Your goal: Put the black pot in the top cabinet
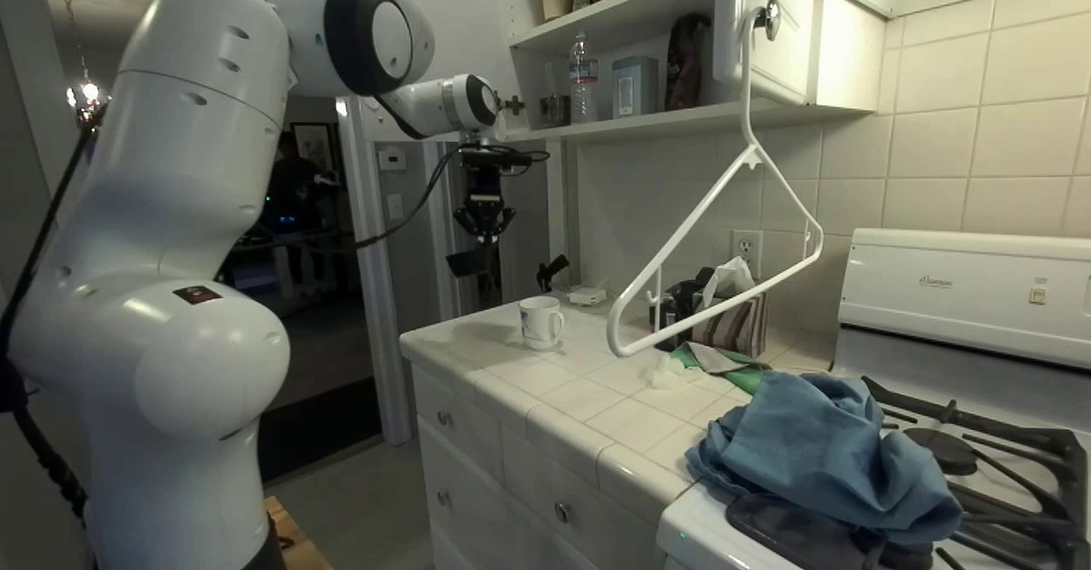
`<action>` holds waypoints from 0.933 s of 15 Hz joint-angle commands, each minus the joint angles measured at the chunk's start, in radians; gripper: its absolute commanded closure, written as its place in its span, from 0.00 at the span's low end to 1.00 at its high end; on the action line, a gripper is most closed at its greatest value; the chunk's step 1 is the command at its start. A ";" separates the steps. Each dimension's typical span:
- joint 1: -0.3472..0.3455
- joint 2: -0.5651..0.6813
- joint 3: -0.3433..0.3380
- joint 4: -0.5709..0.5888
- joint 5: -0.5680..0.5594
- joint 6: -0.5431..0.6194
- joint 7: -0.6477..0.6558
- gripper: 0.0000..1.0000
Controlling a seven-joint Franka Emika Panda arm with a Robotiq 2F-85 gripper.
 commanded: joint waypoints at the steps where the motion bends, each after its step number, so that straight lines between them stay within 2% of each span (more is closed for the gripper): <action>1: -0.032 -0.235 -0.017 -0.237 0.049 0.027 0.162 0.99; 5: -0.053 -0.432 -0.042 -0.372 0.064 -0.017 0.324 0.99; 8: -0.073 -0.564 -0.071 -0.423 0.089 -0.095 0.422 0.99; 11: -0.100 -0.669 -0.110 -0.461 0.102 -0.103 0.501 0.99; 13: -0.116 -0.707 -0.129 -0.463 0.103 -0.069 0.549 0.99; 14: -0.104 -0.645 -0.115 -0.411 0.068 -0.110 0.497 0.97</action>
